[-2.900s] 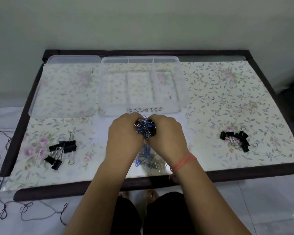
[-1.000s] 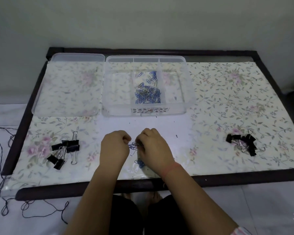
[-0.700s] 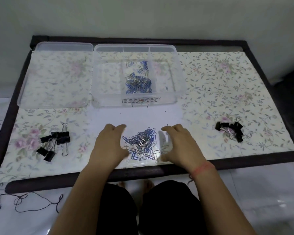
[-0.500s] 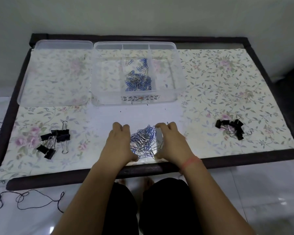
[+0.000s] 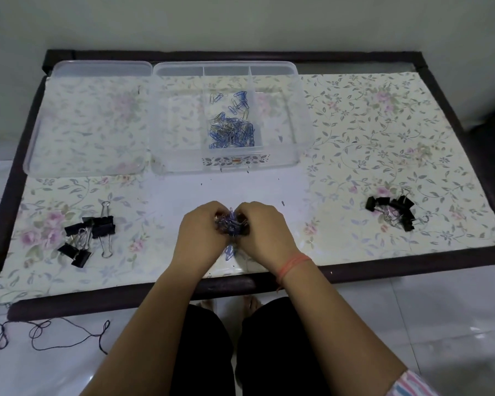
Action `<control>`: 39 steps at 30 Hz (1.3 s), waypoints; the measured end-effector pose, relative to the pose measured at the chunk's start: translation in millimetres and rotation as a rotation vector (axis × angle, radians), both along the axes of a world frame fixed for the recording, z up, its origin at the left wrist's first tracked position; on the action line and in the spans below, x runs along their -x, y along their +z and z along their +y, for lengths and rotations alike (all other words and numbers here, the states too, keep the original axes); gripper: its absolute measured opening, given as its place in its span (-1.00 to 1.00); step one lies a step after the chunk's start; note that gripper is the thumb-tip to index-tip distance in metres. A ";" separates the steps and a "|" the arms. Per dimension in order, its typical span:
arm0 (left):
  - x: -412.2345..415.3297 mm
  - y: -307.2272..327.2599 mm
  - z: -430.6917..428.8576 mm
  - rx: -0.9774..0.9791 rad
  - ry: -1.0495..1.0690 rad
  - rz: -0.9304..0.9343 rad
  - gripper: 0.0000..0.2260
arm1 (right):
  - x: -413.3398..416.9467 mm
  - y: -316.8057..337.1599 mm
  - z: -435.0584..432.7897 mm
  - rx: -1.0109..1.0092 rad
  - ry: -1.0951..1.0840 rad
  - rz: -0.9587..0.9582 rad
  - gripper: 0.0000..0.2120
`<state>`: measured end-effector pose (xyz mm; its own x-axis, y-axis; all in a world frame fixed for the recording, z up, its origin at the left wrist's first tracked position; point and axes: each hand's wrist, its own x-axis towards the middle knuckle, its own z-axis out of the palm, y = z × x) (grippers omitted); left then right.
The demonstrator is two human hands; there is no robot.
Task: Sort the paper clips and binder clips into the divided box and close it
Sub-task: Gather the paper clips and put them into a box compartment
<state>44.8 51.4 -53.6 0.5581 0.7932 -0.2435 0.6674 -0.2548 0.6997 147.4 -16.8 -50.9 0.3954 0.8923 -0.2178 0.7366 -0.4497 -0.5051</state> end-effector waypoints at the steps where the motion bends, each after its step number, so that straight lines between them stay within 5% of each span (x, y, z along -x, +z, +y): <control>1: 0.2 1.0 -0.3 0.009 0.034 -0.030 -0.73 | 1.1 2.0 -0.2 -0.025 -0.013 0.002 -0.77; 17: -4.3 44.8 -7.0 -0.058 0.219 -0.184 -0.80 | 1.7 42.1 8.7 -0.158 -0.047 -0.088 -0.83; 23: -78.9 92.8 85.7 -0.150 0.191 -0.379 -0.81 | -76.6 99.1 100.2 -0.286 -0.053 -0.229 -0.87; 26: -100.0 90.3 111.6 -0.098 0.131 -0.271 -0.76 | -94.1 99.6 125.1 -0.192 -0.077 -0.197 -0.93; 29: -99.9 75.2 117.5 0.213 0.028 -0.153 -0.58 | -97.5 79.1 126.5 0.048 -0.002 -0.082 -0.95; 31: -96.3 71.6 117.9 0.297 0.019 -0.130 -0.52 | -99.1 71.8 120.2 -0.003 -0.022 -0.054 -0.79; 39: -55.5 71.8 61.8 -0.031 0.199 -0.354 -0.71 | -69.0 60.7 59.8 -0.333 -0.327 0.138 -0.79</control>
<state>100.3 113.2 18.2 0.4384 0.8980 -0.0381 0.4249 -0.1697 0.8892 216.4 43.0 9.8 0.6539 0.7565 -0.0118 0.4996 -0.4435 -0.7441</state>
